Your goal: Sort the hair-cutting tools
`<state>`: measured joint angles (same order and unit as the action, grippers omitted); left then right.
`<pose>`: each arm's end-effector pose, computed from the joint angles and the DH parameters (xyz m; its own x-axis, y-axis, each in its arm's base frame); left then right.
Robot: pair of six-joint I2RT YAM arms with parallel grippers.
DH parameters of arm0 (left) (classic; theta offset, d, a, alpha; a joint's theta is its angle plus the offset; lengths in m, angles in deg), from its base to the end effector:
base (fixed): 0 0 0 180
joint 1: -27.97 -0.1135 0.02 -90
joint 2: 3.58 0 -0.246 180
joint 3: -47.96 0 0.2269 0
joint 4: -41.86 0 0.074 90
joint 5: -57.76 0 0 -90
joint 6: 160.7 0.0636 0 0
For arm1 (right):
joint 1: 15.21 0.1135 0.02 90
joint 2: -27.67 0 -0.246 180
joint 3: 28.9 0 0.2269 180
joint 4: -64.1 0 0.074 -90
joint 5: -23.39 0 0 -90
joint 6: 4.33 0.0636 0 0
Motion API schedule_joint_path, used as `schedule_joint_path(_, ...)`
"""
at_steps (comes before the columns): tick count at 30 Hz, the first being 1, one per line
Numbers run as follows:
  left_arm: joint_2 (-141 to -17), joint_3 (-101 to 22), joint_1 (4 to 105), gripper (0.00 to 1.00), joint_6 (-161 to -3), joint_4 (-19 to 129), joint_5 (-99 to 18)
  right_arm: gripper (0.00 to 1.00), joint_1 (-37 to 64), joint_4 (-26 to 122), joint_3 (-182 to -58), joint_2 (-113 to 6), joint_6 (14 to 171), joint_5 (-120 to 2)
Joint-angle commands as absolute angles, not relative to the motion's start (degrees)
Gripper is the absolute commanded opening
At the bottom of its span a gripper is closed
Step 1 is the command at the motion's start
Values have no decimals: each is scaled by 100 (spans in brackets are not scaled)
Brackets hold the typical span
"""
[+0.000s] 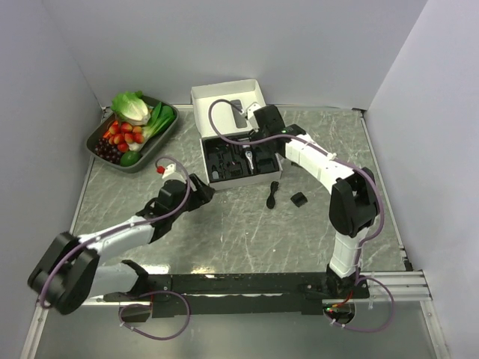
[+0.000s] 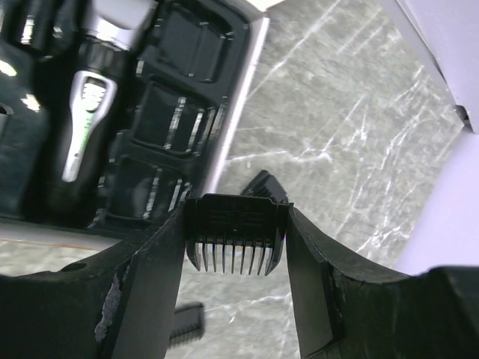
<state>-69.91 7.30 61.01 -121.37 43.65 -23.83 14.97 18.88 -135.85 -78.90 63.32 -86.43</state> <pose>0.2123 -0.1270 0.1774 -0.5780 -0.5368 -0.6145 -0.0261 0.7649 -0.6436 0.3670 0.1885 0.2564 -0.4629 -0.6831 -0.5649 -0.4770 0.7291 -0.4908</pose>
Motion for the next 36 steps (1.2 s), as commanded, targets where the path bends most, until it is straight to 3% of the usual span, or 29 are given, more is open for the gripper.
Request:
schedule_joint_path(1, -7599, 617, 6172, 75, -12957, 2759, -2423, 45, 1292, 2143, -13810, -7956, 5992, -8498)
schedule_joint_path(7, -8751, 441, 6189, 70, -13467, 1863, -2837, 45, 1239, 2214, -13854, -8070, 5965, -8393)
schedule_joint_path(20, -10263, 46, 6111, 71, -13407, 930, -2573, 46, 1195, 2187, -13898, -8360, 5641, -8006)
schedule_joint_path(36, -10088, 388, 5092, 70, -13064, 833, -2758, 46, 1327, 1247, -14083, -8263, 4999, -6978)
